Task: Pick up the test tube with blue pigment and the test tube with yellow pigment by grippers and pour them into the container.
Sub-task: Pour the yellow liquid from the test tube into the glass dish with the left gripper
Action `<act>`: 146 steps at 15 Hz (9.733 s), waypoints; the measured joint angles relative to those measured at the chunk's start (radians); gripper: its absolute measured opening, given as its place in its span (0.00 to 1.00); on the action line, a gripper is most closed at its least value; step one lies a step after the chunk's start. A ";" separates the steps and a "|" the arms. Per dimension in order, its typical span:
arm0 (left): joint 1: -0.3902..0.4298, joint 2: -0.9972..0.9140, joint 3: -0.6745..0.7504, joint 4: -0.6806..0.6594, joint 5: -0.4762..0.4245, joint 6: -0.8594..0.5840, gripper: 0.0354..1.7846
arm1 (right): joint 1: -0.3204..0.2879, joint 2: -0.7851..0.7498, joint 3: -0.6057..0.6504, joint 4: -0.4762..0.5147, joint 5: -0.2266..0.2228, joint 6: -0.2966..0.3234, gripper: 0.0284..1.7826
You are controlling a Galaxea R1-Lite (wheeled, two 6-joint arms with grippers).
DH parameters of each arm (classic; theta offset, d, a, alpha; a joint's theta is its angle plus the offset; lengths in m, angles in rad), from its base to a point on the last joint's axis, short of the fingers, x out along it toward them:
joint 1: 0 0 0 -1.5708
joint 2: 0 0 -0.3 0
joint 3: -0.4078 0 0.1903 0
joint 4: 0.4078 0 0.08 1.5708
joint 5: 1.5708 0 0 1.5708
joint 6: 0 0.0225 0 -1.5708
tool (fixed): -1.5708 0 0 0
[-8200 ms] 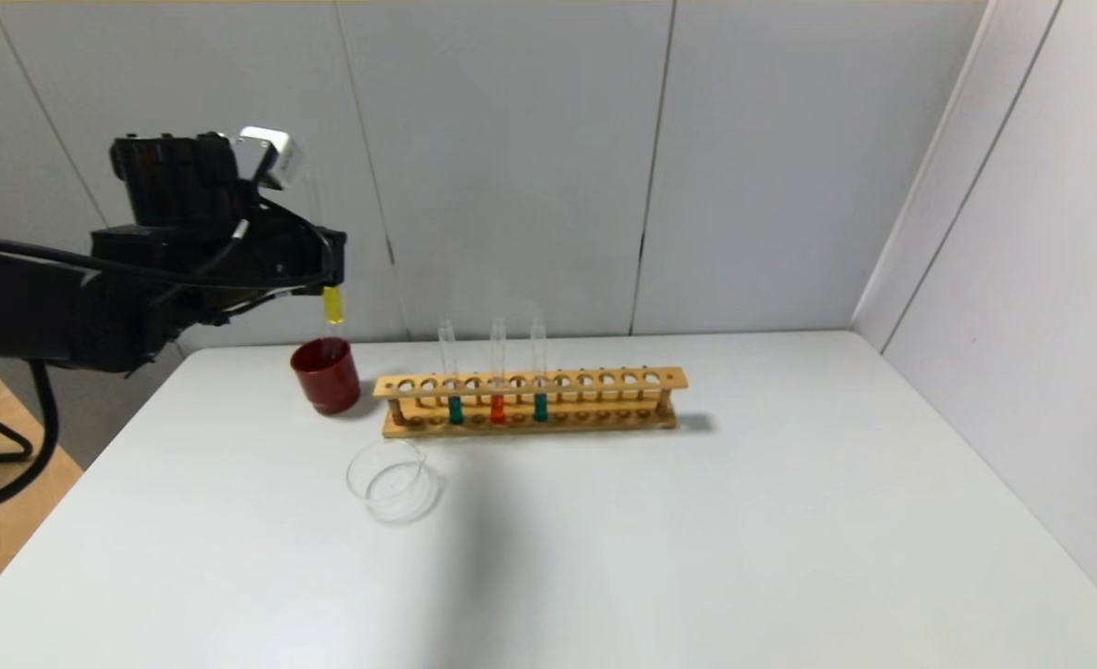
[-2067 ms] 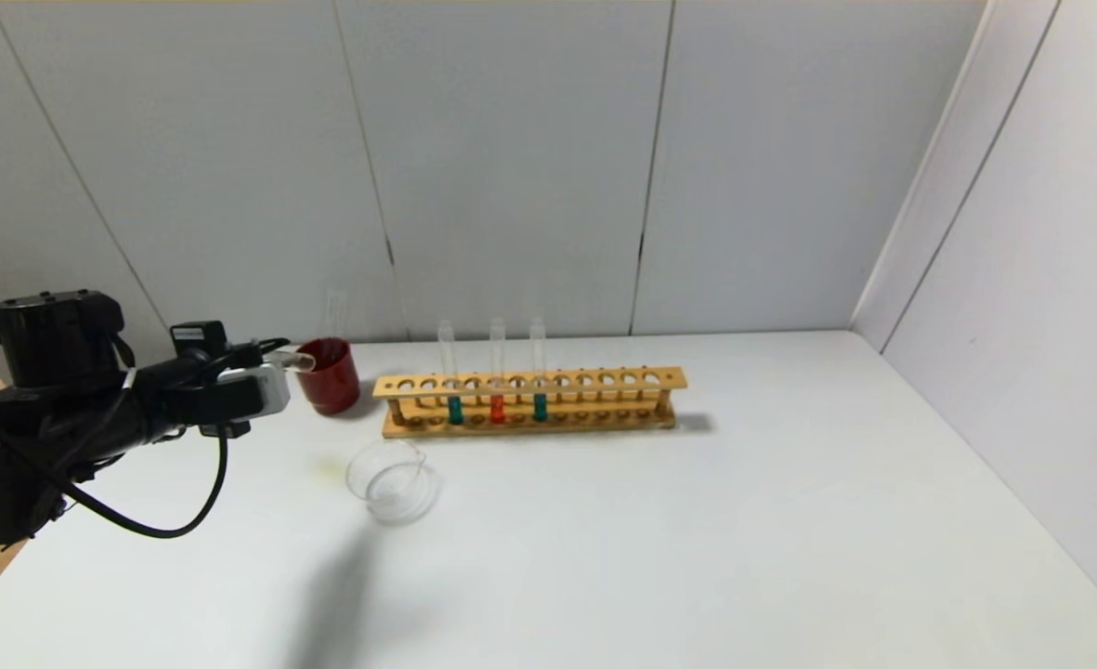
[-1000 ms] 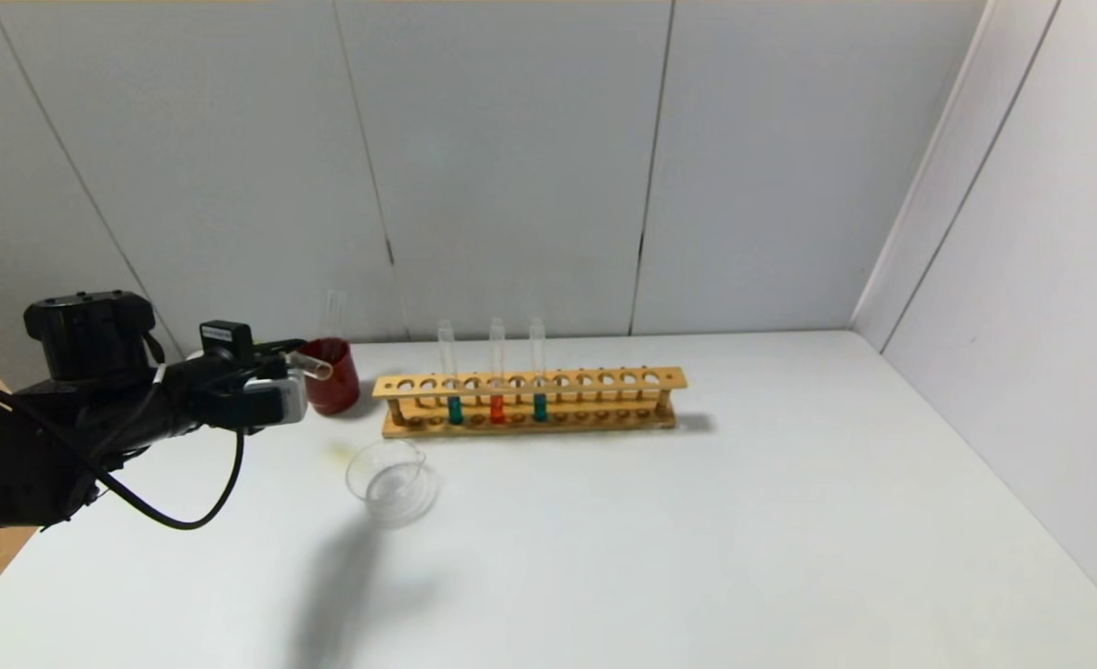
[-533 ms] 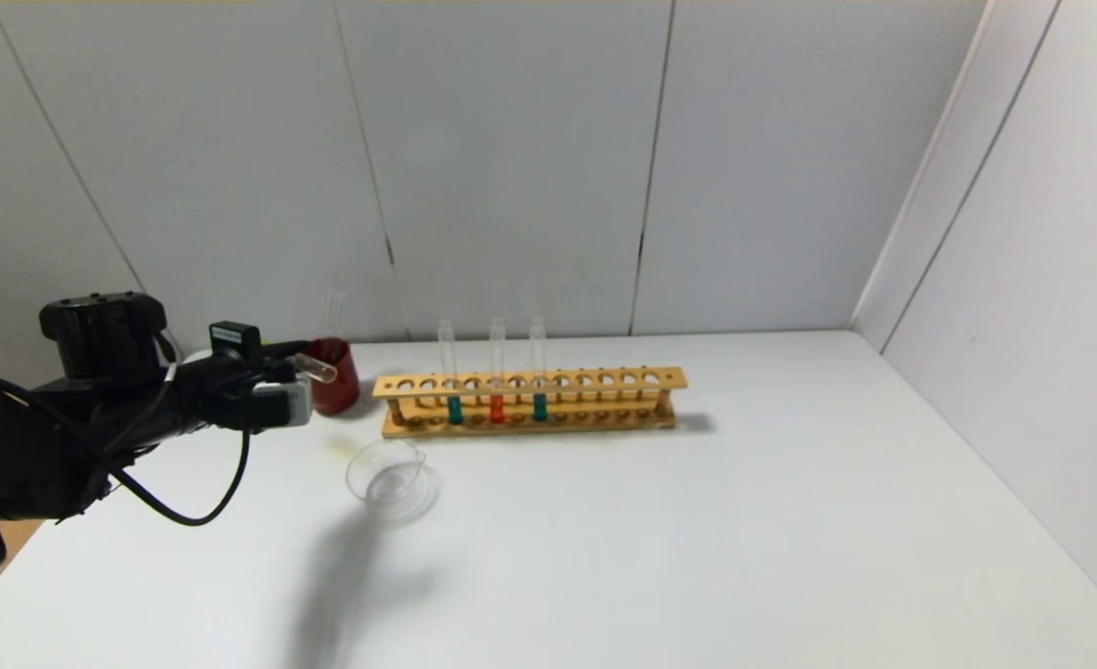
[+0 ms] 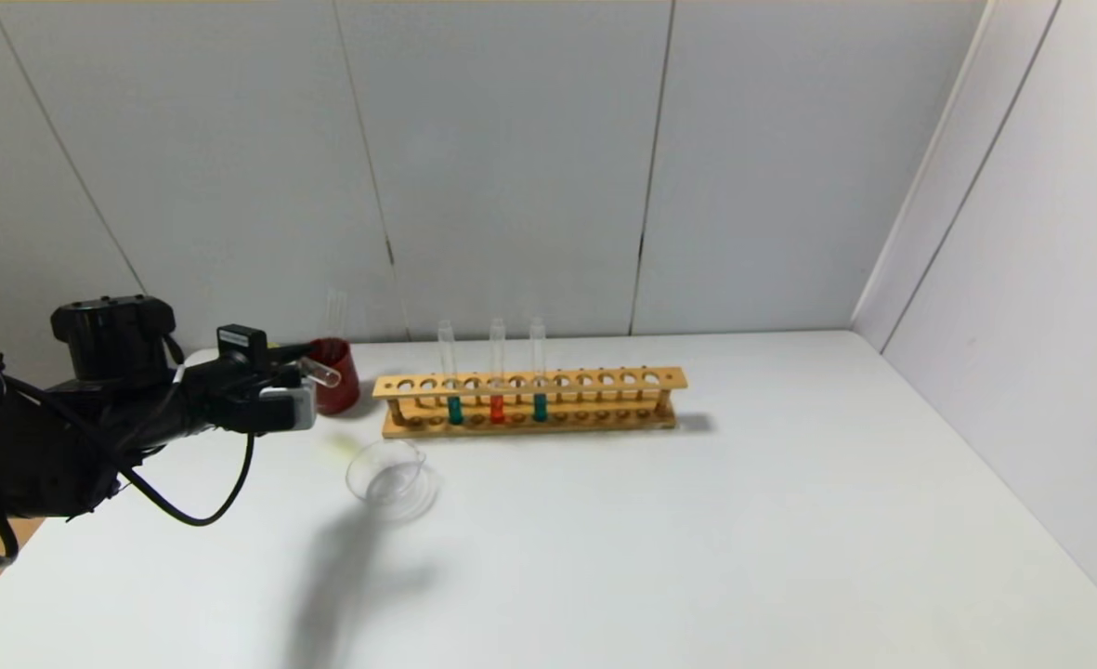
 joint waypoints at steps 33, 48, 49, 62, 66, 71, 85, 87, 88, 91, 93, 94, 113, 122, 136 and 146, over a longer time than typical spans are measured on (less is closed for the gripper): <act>-0.047 0.009 -0.029 0.001 0.009 0.163 0.16 | 0.000 0.000 0.000 0.000 0.000 0.000 0.98; -0.069 0.017 -0.042 0.009 0.001 0.208 0.16 | 0.000 0.000 0.000 0.000 0.000 0.000 0.98; -0.068 0.019 -0.043 0.009 0.000 0.211 0.16 | 0.000 0.000 0.000 0.000 0.000 0.000 0.98; -0.068 0.040 -0.072 0.010 0.000 0.267 0.16 | 0.000 0.000 0.000 0.000 0.000 0.000 0.98; -0.067 0.040 -0.074 0.008 0.000 0.289 0.16 | 0.000 0.000 0.000 0.000 0.000 0.000 0.98; -0.065 0.036 -0.091 0.007 0.002 0.344 0.16 | 0.000 0.000 0.000 0.000 0.000 0.000 0.98; -0.061 0.001 -0.124 0.001 0.018 0.472 0.16 | 0.000 0.000 0.000 0.000 0.000 0.000 0.98; -0.061 -0.001 -0.125 0.002 0.018 0.473 0.16 | 0.000 0.000 0.000 0.000 0.000 0.000 0.98; -0.061 -0.003 -0.124 0.002 0.019 0.478 0.16 | 0.000 0.000 0.000 0.000 0.000 0.000 0.98; -0.061 -0.008 -0.121 -0.001 0.031 0.493 0.16 | 0.000 0.000 0.000 0.000 0.000 0.000 0.98; -0.061 -0.024 -0.111 -0.003 0.068 0.500 0.16 | 0.000 0.000 0.000 0.000 0.000 0.000 0.98; -0.061 -0.032 -0.103 -0.003 0.083 0.503 0.16 | 0.000 0.000 0.000 0.000 0.000 0.000 0.98; -0.089 -0.089 -0.048 -0.003 0.103 0.517 0.16 | 0.000 0.000 0.000 0.000 0.000 0.000 0.98; -0.100 -0.117 -0.020 -0.002 0.107 0.540 0.16 | 0.000 0.000 0.000 0.000 0.000 0.000 0.98; -0.100 -0.127 -0.015 -0.032 0.103 0.674 0.16 | 0.000 0.000 0.000 0.000 0.000 0.000 0.98; -0.100 -0.115 -0.010 -0.085 0.110 0.707 0.16 | 0.000 0.000 0.000 0.000 0.000 0.000 0.98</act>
